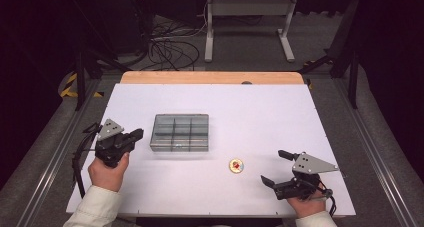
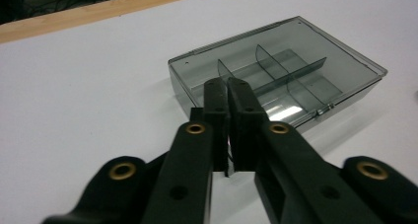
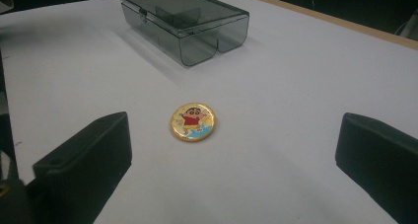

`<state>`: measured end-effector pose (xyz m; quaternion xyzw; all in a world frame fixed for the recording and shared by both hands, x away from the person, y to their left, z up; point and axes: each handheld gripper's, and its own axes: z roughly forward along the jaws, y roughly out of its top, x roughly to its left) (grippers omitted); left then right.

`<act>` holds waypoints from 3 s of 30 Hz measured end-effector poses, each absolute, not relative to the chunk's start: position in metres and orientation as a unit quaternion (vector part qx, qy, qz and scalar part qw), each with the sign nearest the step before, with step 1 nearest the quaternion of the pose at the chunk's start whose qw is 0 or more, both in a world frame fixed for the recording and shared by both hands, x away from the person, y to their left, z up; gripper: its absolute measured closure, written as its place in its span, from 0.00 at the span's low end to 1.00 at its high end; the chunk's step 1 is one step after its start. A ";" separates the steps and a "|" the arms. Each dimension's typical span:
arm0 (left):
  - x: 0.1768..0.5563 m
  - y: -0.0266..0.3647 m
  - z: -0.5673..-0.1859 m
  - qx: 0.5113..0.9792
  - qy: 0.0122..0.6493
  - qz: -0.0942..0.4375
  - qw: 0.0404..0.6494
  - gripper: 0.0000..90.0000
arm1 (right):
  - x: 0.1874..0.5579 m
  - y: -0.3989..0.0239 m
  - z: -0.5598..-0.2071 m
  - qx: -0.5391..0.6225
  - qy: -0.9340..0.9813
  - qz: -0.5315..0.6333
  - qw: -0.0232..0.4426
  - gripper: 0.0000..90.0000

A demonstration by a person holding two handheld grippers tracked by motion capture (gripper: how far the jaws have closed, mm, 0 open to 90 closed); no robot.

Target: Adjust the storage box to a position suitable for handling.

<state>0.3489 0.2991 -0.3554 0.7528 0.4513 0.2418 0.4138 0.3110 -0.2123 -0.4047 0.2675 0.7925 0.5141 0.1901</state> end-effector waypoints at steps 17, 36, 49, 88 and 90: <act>0.396 0.304 -0.373 0.757 0.505 0.203 0.362 1.00 | 0.311 -0.211 -0.406 0.265 0.794 0.515 0.184 0.01; 0.424 0.305 -0.396 0.781 0.527 0.142 0.305 1.00 | 0.312 -0.208 -0.407 0.258 0.798 0.514 0.179 0.01; 0.428 0.298 -0.401 0.798 0.516 0.109 0.293 1.00 | 0.313 -0.208 -0.407 0.258 0.800 0.512 0.177 0.01; 0.436 0.251 -0.399 0.809 0.471 0.065 0.346 1.00 | 0.305 -0.215 -0.409 0.267 0.799 0.507 0.183 0.01; 0.436 0.250 -0.400 0.808 0.471 0.063 0.347 1.00 | 0.305 -0.215 -0.409 0.268 0.799 0.506 0.183 0.01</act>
